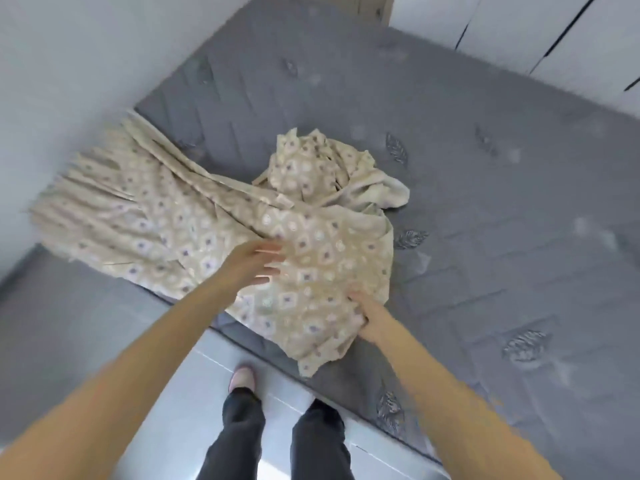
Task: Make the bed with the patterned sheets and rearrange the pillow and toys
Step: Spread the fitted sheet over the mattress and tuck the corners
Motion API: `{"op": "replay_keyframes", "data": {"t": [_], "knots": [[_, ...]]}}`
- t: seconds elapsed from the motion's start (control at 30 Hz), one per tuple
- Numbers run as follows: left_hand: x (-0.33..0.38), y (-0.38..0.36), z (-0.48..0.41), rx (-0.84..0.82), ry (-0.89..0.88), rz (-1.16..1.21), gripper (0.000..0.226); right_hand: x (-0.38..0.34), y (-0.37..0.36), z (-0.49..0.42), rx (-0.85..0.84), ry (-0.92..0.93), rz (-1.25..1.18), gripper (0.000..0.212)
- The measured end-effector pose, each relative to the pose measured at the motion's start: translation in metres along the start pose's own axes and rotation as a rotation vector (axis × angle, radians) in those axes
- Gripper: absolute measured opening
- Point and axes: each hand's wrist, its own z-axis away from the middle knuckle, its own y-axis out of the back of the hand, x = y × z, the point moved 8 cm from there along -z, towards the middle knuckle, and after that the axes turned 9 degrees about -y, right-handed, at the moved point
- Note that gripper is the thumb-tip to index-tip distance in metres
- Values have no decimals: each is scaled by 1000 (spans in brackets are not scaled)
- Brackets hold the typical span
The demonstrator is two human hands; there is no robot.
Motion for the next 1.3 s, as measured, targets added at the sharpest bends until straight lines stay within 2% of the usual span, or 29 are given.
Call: {"op": "replay_keyframes", "data": {"t": [0.07,0.13,0.2,0.23,0.33,0.43,0.5,0.57,0.67,0.77,0.83,0.87,0.97,1.0,1.03,1.1,1.17,1.23,1.3], "knots": [[3,10,11,63,-14,20,24,-31,-24,36,-34,60,223,39],[5,20,15,113,-21,26,24,-72,-51,75,-82,166,339,26],[16,32,23,159,-64,40,26,-115,-86,129,-250,280,315,13],[24,38,24,175,-89,33,27,-137,-102,157,-327,329,285,14],[48,53,23,202,-160,20,30,-194,-130,228,-344,486,254,14],[78,65,13,195,-221,0,40,-233,-143,277,-353,587,49,26],[94,71,4,162,-269,-25,57,-243,-151,291,-352,595,-84,34],[112,74,-8,136,-326,-111,88,-242,-164,300,-339,568,-110,38],[148,82,-23,200,-472,-303,131,-244,-188,304,-299,547,-27,39],[185,94,-42,272,-631,-339,148,-246,-217,305,-344,493,104,37],[202,100,-59,295,-665,-401,143,-249,-230,303,-395,441,107,37],[209,102,-69,309,-663,-468,129,-252,-235,299,-412,421,95,38],[221,114,-96,375,-660,-679,42,-255,-245,285,-471,370,34,31],[224,119,-101,383,-645,-706,23,-258,-247,277,-504,369,3,28],[228,125,-107,389,-632,-711,13,-266,-248,270,-540,388,-25,27],[240,145,-112,444,-615,-683,3,-282,-245,260,-589,453,-10,23],[253,174,-117,528,-576,-530,6,-293,-242,251,-621,478,52,21],[265,196,-120,558,-554,-267,15,-293,-241,237,-580,497,296,26],[277,199,-133,463,-546,8,24,-292,-242,208,-396,500,634,49]]}}
